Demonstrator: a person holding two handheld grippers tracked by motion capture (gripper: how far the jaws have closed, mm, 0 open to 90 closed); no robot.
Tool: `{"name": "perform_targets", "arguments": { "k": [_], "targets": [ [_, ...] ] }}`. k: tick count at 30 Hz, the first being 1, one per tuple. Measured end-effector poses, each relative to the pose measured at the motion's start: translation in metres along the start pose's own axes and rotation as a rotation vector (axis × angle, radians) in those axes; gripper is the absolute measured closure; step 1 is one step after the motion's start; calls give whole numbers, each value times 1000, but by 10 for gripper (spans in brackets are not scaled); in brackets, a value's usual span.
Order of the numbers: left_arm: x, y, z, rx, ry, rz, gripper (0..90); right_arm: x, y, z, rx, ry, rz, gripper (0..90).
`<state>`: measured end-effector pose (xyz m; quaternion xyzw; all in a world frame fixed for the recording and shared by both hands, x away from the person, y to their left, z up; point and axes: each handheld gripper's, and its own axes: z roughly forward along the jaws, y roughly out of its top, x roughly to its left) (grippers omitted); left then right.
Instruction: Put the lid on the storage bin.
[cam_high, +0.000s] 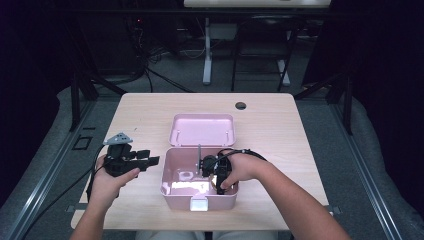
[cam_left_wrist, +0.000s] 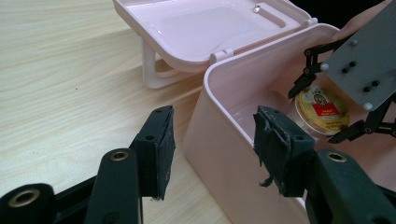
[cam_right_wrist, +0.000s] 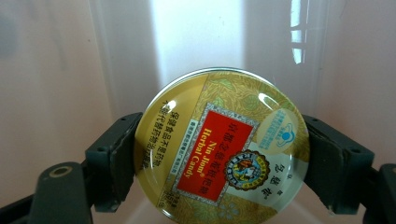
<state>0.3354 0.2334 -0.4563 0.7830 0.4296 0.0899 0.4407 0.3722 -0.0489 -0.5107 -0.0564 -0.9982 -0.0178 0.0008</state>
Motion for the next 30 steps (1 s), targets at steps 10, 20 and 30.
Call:
{"name": "perform_targets", "arguments": {
  "k": [10, 20, 30],
  "targets": [
    [0, 0, 0, 4, -1, -1, 477, -1, 0, 1, -4, 8, 8, 199],
    [0, 0, 0, 0, 1, -1, 477, -1, 0, 1, -4, 19, 18, 199],
    [-1, 0, 1, 4, -1, 0, 477, 0, -2, -2, -32, 19, 8, 153]
  ]
}}
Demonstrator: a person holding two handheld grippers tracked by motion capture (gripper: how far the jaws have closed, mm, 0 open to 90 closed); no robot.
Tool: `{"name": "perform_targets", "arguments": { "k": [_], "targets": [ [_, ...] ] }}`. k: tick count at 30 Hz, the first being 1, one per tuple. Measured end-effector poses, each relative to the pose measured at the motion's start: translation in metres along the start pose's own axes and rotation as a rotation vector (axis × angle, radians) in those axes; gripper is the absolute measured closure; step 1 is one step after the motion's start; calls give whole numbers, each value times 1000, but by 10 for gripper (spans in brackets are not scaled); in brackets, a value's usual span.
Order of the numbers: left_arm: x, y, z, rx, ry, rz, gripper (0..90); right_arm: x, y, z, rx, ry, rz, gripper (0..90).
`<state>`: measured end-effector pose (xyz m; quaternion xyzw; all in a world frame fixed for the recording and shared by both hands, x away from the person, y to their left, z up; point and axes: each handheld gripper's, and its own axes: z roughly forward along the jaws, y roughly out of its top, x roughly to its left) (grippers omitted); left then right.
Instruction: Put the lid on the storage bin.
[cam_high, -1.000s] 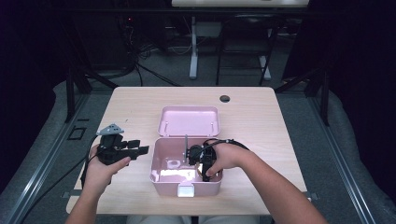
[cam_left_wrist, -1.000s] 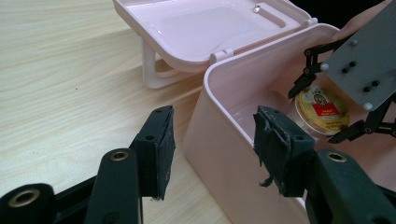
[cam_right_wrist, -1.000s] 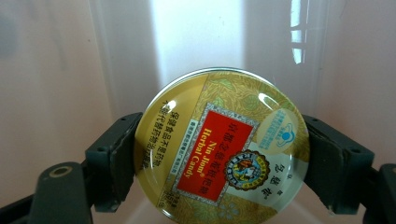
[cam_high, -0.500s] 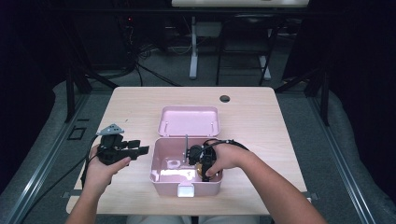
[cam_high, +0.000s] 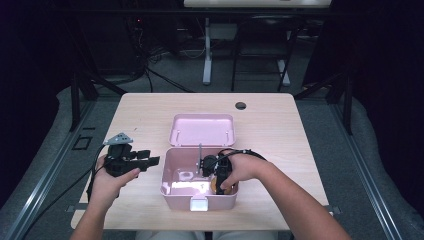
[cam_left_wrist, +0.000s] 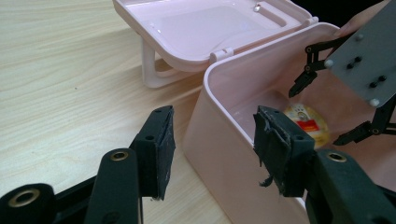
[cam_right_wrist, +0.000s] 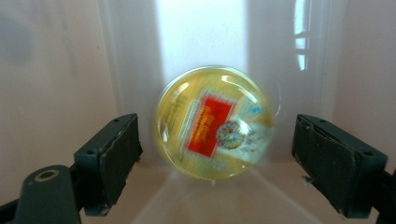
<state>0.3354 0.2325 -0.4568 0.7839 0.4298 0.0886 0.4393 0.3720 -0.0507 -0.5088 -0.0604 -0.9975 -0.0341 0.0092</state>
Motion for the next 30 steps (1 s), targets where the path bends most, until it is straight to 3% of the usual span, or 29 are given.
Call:
{"name": "perform_targets", "arguments": {
  "k": [15, 23, 30],
  "targets": [
    [-2, 0, 1, 0, -5, 3, 477, 1, -1, -20, -34, -19, 13, 201],
    [-3, 0, 3, 6, -7, 7, 477, 0, -6, -30, -56, -9, 53, 235],
    [-4, 0, 3, 7, -7, 15, 477, 1, -9, -45, -71, -33, 52, 240]
  ]
}}
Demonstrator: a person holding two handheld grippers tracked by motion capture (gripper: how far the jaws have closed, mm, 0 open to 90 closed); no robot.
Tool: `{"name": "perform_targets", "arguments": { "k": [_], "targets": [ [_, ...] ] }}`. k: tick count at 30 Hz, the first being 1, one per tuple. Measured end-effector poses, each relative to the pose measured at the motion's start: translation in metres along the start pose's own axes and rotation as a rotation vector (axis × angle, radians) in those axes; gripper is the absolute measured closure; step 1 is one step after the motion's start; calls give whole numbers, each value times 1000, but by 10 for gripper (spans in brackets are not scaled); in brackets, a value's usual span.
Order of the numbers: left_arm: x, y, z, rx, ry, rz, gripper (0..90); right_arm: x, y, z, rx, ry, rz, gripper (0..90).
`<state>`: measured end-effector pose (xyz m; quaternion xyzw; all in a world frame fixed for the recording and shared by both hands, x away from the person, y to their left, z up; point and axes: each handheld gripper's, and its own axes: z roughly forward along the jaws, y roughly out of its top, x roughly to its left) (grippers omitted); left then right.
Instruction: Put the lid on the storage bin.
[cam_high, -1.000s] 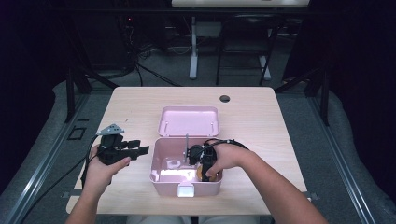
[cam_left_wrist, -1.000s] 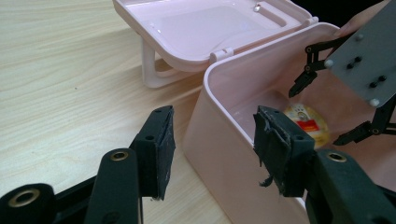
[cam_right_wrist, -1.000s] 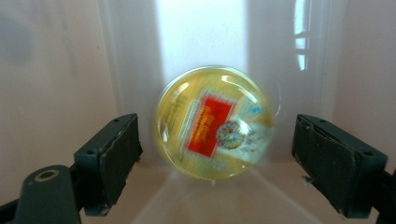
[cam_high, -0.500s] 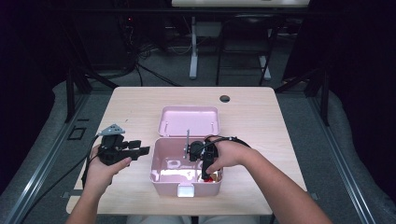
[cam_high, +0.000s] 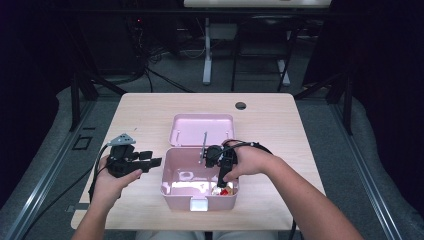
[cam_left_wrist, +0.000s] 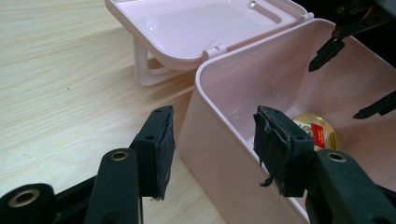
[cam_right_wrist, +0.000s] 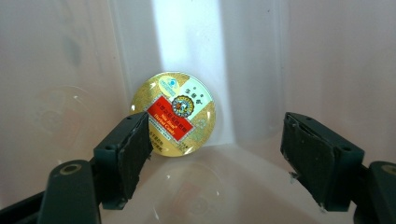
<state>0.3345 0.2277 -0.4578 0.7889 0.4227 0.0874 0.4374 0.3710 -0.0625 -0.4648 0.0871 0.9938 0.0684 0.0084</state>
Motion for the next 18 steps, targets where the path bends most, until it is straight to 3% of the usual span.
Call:
{"name": "perform_targets", "arguments": {
  "k": [9, 18],
  "targets": [
    [-2, 0, 0, -1, -2, 0, 478, 1, -1, -21, -4, -15, 14, 247],
    [-2, 0, 0, 1, -2, 1, 480, 1, -3, -31, 16, -45, 34, 248]
  ]
}}
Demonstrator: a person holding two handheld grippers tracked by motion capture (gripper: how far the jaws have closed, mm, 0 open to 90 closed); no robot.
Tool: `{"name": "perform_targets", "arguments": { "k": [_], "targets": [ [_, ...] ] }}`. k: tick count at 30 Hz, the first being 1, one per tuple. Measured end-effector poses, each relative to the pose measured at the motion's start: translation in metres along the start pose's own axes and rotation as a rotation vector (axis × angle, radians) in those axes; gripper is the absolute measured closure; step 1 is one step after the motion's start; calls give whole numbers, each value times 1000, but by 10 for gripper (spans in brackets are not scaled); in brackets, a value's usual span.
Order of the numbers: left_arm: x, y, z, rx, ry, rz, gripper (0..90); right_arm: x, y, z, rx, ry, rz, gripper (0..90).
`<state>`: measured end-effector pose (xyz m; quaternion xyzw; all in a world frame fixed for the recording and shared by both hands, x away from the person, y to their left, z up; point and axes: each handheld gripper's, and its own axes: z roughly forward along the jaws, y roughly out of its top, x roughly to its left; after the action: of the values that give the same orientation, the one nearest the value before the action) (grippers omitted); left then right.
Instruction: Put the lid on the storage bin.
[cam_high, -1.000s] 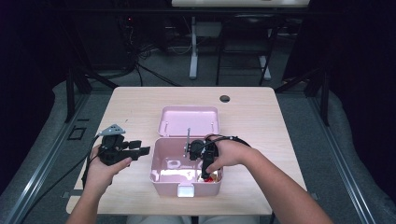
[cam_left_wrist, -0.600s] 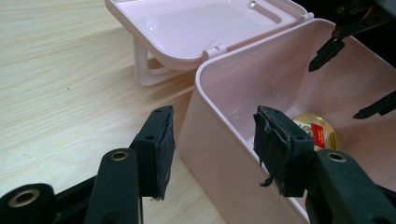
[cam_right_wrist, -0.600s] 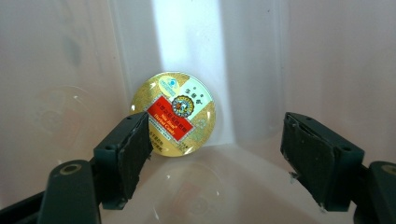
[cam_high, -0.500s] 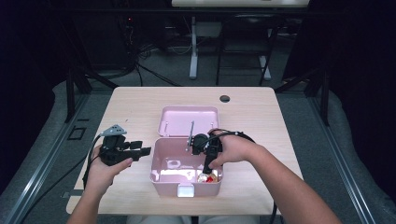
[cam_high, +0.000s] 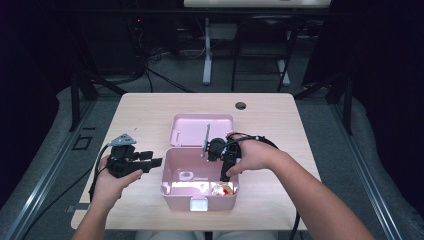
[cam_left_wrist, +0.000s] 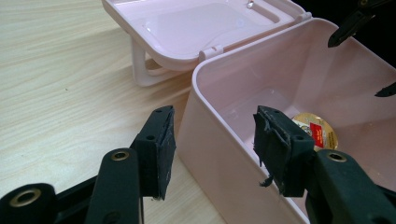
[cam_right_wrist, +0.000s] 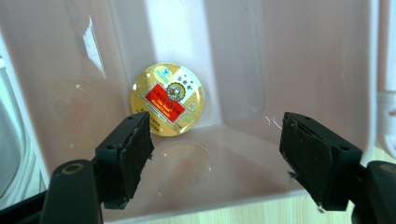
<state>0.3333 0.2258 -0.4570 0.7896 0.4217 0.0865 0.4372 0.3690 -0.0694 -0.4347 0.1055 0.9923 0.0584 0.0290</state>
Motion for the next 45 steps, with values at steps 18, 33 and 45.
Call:
{"name": "perform_targets", "arguments": {
  "k": [18, 33, 45],
  "targets": [
    [-2, 0, 3, 9, 0, 12, 482, -13, -17, -14, -33, -55, 111, 264],
    [-3, -1, 4, 13, 0, 7, 495, -30, -32, -15, -97, -89, 226, 306],
    [-3, -1, 6, 9, -5, 9, 507, -39, -43, -15, -172, -127, 305, 314]
  ]
}}
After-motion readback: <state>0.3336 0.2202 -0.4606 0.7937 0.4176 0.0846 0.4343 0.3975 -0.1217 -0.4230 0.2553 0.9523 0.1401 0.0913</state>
